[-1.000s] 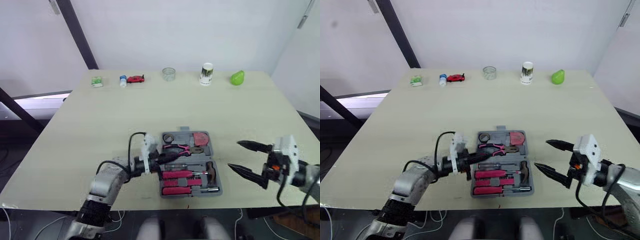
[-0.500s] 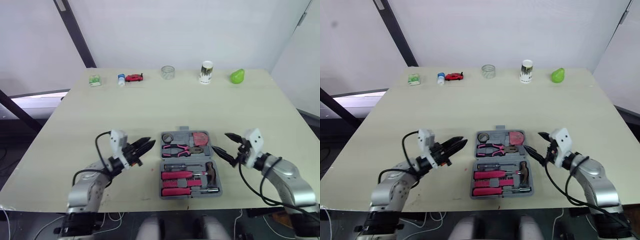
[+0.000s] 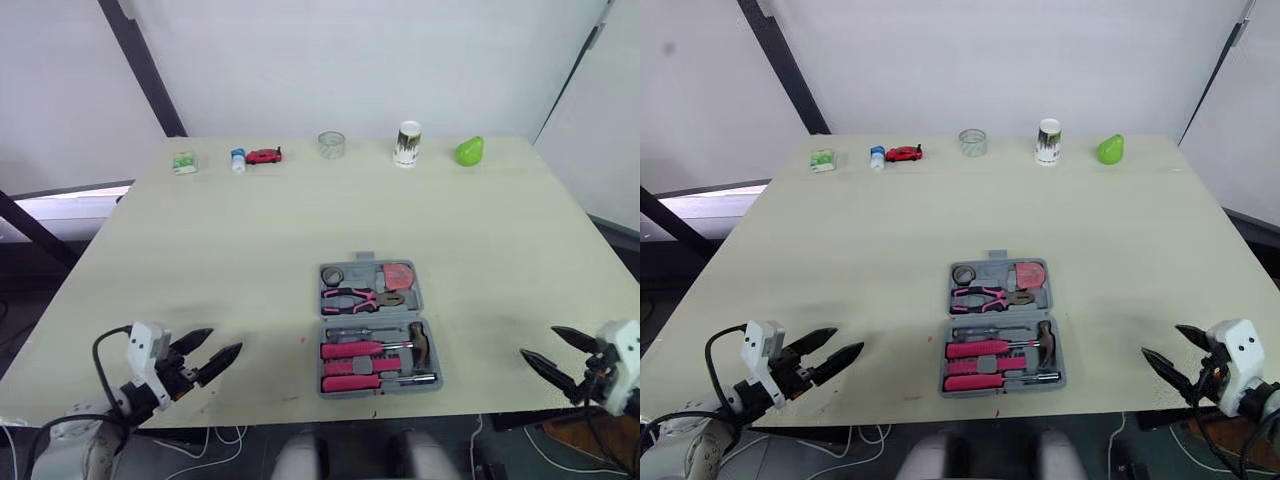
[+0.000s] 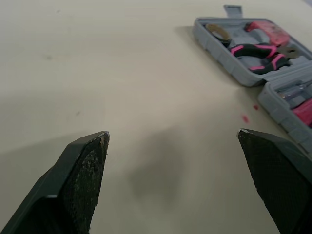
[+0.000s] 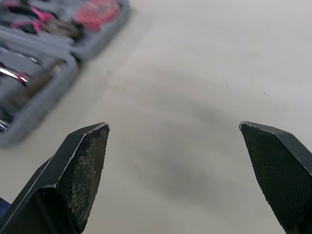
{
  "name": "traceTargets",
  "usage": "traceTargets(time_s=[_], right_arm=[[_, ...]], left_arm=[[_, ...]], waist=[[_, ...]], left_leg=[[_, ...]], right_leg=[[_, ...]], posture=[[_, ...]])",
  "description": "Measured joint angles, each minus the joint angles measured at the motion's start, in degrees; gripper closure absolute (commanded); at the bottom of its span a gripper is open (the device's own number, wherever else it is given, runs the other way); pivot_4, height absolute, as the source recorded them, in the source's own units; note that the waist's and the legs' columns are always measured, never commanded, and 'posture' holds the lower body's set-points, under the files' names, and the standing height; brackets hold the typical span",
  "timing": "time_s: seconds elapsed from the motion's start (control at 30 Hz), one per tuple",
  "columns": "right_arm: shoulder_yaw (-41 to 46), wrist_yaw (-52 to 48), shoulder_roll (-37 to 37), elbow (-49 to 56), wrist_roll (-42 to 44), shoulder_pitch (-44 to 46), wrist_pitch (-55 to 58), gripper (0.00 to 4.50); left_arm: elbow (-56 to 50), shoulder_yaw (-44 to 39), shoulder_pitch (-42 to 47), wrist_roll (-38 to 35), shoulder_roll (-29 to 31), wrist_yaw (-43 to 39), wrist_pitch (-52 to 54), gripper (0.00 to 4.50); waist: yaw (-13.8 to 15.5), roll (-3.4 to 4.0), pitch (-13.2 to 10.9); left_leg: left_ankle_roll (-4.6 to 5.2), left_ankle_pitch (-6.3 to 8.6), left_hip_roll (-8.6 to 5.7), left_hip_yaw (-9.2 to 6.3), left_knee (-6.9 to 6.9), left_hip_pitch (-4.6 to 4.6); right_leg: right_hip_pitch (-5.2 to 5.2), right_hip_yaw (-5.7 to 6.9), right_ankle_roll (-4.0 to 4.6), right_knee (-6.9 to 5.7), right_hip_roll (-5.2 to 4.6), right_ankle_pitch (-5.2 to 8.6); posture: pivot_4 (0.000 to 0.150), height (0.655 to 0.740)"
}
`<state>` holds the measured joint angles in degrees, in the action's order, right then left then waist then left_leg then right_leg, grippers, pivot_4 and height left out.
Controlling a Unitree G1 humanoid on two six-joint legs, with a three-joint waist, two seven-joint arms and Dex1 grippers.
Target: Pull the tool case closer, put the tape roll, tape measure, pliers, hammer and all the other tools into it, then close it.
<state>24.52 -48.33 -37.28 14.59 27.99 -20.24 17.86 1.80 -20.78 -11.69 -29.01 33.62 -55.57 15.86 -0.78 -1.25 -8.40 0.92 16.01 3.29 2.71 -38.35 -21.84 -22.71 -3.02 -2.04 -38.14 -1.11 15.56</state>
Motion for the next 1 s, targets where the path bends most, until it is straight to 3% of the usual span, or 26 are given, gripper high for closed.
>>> traceTargets(time_s=[0.1, 0.13, 0.17, 0.2, 0.23, 0.3, 0.47, 0.67, 1.0], right_arm=[[-4.9, 2.2, -0.7, 0.5, -2.7, 7.3, 1.0, 0.0], [-6.3, 2.3, -1.1, 0.5, -3.4, 8.9, 1.2, 0.25], [-9.7, 2.3, -2.6, -0.3, -5.5, 12.5, 1.9, 0.51], [-13.2, 1.8, -3.5, -2.3, -7.2, 16.9, 2.6, 0.87], [-13.9, 1.6, -3.5, -2.4, -7.6, 18.0, 2.9, 1.07], [-17.3, 0.6, -4.4, -4.9, -8.9, 21.9, 4.0, 2.13], [-30.0, -4.1, -5.4, -12.5, -15.9, 33.7, 4.9, 4.38], [-40.0, -8.7, -5.4, -16.4, -22.0, 41.1, 6.3, 4.38], [-47.0, -12.0, -2.5, -19.3, -27.1, 46.8, 7.6, 4.38]], left_arm=[[0.0, 5.7, 6.7, 2.5, 0.9, -0.6, 0.1, 0.02], [0.0, 6.8, 8.1, 3.0, 1.0, -0.9, 0.2, 0.51], [0.3, 9.4, 11.5, 3.6, 1.4, -1.3, 1.5, 0.64], [1.0, 12.5, 15.1, 4.8, 1.9, -2.1, 2.6, 1.18], [1.0, 13.3, 16.0, 5.2, 1.9, -2.4, 2.6, 1.38], [2.3, 16.0, 18.3, 6.7, 2.3, -3.4, 3.0, 2.42], [7.7, 24.6, 25.4, 11.9, 2.4, -7.5, 2.3, 4.44], [12.9, 29.5, 29.7, 16.4, 1.6, -8.5, 1.0, 4.44], [16.1, 32.1, 31.5, 19.6, -1.5, -9.6, -3.8, 4.44]], waist=[[0.1, 0.01, 0.0], [0.1, 0.02, 0.0], [0.1, 0.02, 0.0], [0.1, 0.02, 0.0], [0.1, 0.03, 0.0], [0.0, 0.05, 0.0], [0.1, 0.09, 0.0], [0.2, 0.12, -0.1], [0.2, 0.13, -0.1]], left_leg=[[0.0, -0.01, -0.11, 0.01, -0.05, -0.02], [0.0, -0.01, -0.12, 0.01, -0.04, -0.01], [0.0, -0.01, -0.13, 0.01, -0.02, -0.07], [0.0, -0.01, -0.14, 0.03, -0.02, -0.14], [0.0, -0.01, -0.15, 0.03, 0.01, -0.16], [0.0, 0.0, -0.15, 0.04, 0.03, -0.17], [0.0, -0.01, -0.15, 0.06, 0.02, -1.09], [0.0, -0.01, -0.18, 0.07, -0.11, -1.14], [0.0, -0.01, -0.18, 0.06, -0.25, -1.13]], right_leg=[[-0.01, -0.01, -0.01, 0.0, 0.06, -0.05], [0.0, -0.02, 0.0, -0.01, 0.06, -0.06], [-0.04, -0.03, -0.06, 0.0, 0.09, -0.1], [-0.08, -0.02, -0.21, 0.04, 0.13, -0.18], [-0.1, -0.03, -0.21, 0.05, 0.13, -0.18], [-0.11, -0.06, -0.21, 0.09, 0.17, -0.18], [-0.91, 0.08, -0.21, 0.08, 0.19, -0.2], [-0.88, 0.13, -0.24, 0.05, 0.17, -0.21], [-0.87, 0.15, -0.24, -0.15, 0.15, -0.21]], posture=[[0.15, 0.74], [0.15, 0.74], [0.15, 0.74], [0.15, 0.74], [0.15, 0.74], [0.15, 0.74], [0.15, 0.74], [0.15, 0.74], [0.15, 0.74]])
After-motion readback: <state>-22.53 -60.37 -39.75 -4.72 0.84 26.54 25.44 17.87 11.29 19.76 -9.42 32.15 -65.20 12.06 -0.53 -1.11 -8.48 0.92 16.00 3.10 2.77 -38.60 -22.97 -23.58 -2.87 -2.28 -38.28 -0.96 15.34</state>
